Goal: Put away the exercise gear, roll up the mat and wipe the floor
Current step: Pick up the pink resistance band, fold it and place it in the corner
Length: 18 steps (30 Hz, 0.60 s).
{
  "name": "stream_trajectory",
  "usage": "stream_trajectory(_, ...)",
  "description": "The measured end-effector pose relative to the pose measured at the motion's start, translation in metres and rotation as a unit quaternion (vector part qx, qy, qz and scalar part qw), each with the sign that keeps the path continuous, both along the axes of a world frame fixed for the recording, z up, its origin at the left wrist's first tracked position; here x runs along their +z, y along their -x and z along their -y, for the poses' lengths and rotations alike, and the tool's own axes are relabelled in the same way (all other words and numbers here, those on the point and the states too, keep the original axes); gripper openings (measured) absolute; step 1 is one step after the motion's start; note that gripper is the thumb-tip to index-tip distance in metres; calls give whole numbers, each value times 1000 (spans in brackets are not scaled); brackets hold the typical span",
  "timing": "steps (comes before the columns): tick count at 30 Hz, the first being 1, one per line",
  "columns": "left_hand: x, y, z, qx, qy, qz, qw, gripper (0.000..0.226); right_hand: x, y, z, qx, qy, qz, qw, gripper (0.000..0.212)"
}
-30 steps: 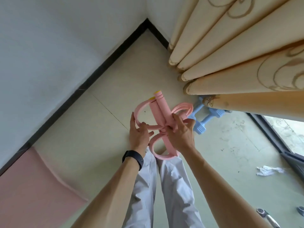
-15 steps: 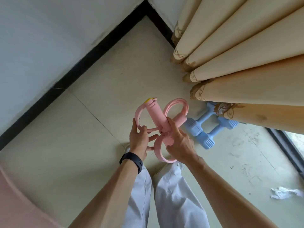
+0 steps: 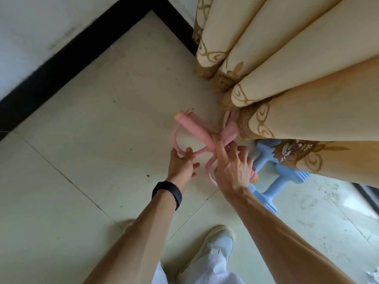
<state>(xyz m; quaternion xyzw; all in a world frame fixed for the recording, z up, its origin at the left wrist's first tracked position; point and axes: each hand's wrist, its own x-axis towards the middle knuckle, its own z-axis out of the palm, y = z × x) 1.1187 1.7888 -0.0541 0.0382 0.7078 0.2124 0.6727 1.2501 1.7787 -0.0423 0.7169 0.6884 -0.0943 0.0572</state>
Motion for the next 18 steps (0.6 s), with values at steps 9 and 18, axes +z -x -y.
stream_trajectory(9,-39,54,-23,-224,-87,-203,949,68,-32,36,-16,-12,70,-73,995,67)
stream_trajectory(18,-31,65,-13,-322,-137,-227,909,69,-38,23,5,-74,106,-165,978,83)
